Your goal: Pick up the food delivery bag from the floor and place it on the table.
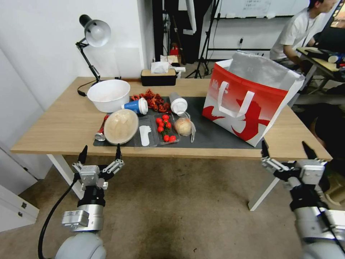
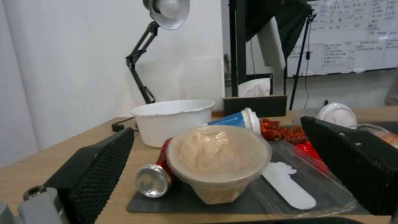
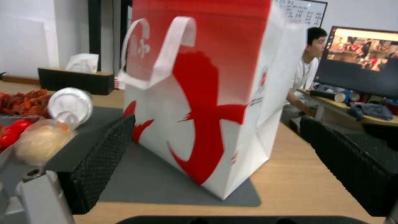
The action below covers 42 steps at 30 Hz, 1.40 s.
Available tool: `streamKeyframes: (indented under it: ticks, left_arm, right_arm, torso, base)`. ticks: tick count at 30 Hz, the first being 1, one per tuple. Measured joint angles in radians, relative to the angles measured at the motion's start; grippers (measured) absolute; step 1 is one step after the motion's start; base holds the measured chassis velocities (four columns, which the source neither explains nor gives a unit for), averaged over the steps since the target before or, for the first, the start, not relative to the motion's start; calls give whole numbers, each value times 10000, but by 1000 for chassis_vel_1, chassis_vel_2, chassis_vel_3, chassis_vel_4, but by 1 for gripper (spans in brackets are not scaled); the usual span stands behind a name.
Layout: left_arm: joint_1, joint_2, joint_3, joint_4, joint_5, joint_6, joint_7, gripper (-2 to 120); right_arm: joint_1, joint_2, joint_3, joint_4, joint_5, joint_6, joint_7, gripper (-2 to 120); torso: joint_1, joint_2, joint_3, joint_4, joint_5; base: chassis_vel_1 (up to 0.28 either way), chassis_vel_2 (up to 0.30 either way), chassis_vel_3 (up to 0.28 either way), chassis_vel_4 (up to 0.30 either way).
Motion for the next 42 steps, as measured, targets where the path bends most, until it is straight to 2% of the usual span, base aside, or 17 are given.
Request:
streamKeyframes:
  ticks: [6, 13, 17, 42]
  left_arm:
    - [37, -14, 153, 56, 45, -176, 185, 100]
    - [63, -74, 298, 245, 78, -320, 340, 100]
    - [76, -76, 320, 359, 102, -341, 353, 100]
    - [111, -170, 409, 751, 282, -482, 351, 100]
  right_arm:
    - [-77, 388, -759, -194, -693, 214, 174, 100]
    - [-293, 885, -2062, -879, -2051, 1410, 29, 100]
    - [-285, 1068, -2499, -1077, -2322, 1540, 16, 100]
    - [-145, 1138, -2748, -1579, -2741, 2105, -224, 100]
  torso:
    - [0, 0, 0, -1, -1]
    - [-1, 0, 0, 0, -1]
    - [0, 0, 0, 0, -1]
    - [0, 0, 0, 0, 0]
  base:
    - [0, 0, 0, 0]
    - [0, 0, 0, 0]
    - [0, 0, 0, 0]
    - [0, 0, 0, 0]
